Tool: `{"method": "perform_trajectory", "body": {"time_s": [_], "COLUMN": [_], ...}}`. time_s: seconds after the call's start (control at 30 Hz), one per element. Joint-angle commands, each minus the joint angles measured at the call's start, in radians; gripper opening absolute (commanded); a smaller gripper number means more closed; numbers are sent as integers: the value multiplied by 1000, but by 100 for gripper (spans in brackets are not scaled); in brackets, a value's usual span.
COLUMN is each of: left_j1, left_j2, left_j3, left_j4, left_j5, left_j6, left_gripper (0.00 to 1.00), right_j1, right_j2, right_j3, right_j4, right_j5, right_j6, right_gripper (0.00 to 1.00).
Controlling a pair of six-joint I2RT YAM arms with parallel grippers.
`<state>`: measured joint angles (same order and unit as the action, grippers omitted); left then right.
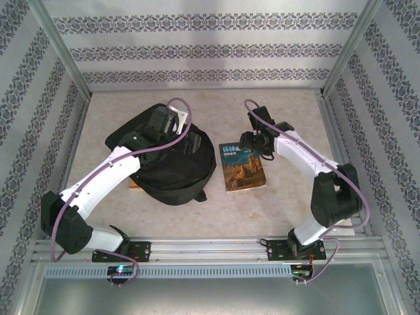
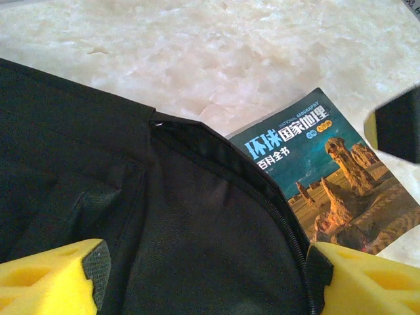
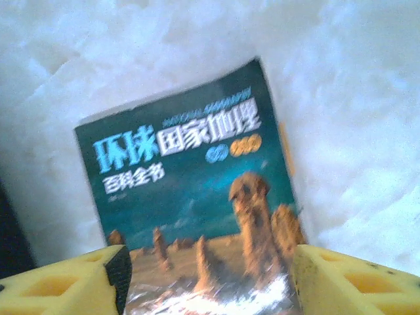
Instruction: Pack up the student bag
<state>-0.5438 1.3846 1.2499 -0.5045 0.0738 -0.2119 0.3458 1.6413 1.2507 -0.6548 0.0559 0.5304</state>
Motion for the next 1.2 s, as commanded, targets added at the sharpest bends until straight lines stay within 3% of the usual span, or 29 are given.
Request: {"method": "perform_trajectory", "body": {"time_s": [0.0,0.23,0.43,0.6,0.8,1.07,1.17], "left_j1": [-3,-3,-2,-2,-3,-2,-3], "left_j2": [-49,-69,-84,-84,-82,-75,-70], "left_j3": [-16,-21,-30,-33,-36,-43,-44], "left_j4": [54,69,90,93,99,106,107], "left_j5": [-1,22,43,48,52,57,58], "left_j6": [26,19,17,17,17,15,15], "left_gripper": [79,79,78,78,78,78,77], "right_j1": [-71,-139,-139,-123,-58,-57,-70], "right_j2": [104,190,252,247,219,183,146], "right_j3": [31,11,-23,-74,-86,-133,-156], "right_j4": [-91,-58,17,108,116,227,279], "right_j5": [-6,-121,-330,-448,-395,-519,-586], "right_j6": [-163,-147,-94,-43,-51,26,64], "right_gripper": [68,76,73,62,48,24,22]}}
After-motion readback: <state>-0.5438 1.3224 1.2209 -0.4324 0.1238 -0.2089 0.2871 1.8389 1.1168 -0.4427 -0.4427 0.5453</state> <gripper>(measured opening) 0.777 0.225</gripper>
